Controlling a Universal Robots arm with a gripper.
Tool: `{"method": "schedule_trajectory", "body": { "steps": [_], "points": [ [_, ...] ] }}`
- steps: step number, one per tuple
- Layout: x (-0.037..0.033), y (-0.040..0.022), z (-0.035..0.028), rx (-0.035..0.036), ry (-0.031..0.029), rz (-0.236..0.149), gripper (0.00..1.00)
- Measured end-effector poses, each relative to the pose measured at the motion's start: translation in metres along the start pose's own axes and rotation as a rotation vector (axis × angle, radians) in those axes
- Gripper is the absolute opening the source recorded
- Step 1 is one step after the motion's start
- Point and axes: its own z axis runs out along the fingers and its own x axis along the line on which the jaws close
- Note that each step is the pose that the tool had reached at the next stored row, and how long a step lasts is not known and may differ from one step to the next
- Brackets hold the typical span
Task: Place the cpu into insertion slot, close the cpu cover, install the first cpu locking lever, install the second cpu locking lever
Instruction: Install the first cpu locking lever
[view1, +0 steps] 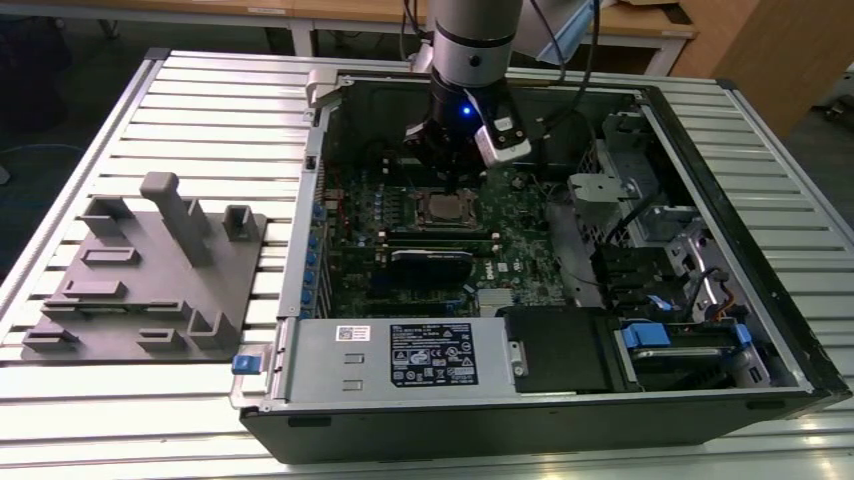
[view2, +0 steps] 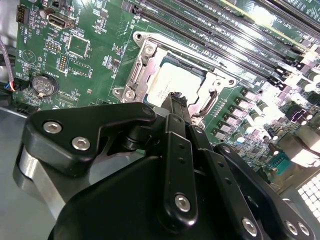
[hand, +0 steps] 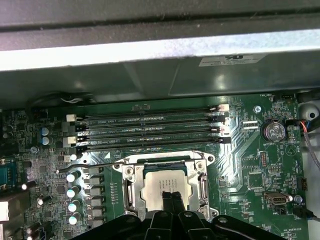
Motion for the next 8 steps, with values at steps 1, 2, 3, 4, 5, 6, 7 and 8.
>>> {"method": "schedule_trajectory", "body": {
  "steps": [1, 2, 3, 4, 5, 6, 7, 8],
  "points": [
    [0.0000, 0.0000, 0.0000, 0.0000, 0.0001, -0.001, 0.11],
    [0.0000, 0.0000, 0.0000, -0.0001, 0.0001, -0.003, 0.11],
    [0.0000, 0.0000, 0.0000, -0.0001, 0.0001, -0.006, 0.11],
    [0.0000, 0.0000, 0.0000, -0.0002, 0.0003, -0.009, 0.11],
    [0.0000, 0.0000, 0.0000, -0.0002, 0.0005, -0.016, 0.11],
    [0.0000, 0.0000, 0.0000, -0.0004, 0.0008, -0.027, 0.11],
    [0.0000, 0.0000, 0.0000, -0.0007, 0.0012, -0.041, 0.11],
    [0.0000, 0.0000, 0.0000, -0.0009, 0.0017, -0.057, 0.11]
  ]
}}
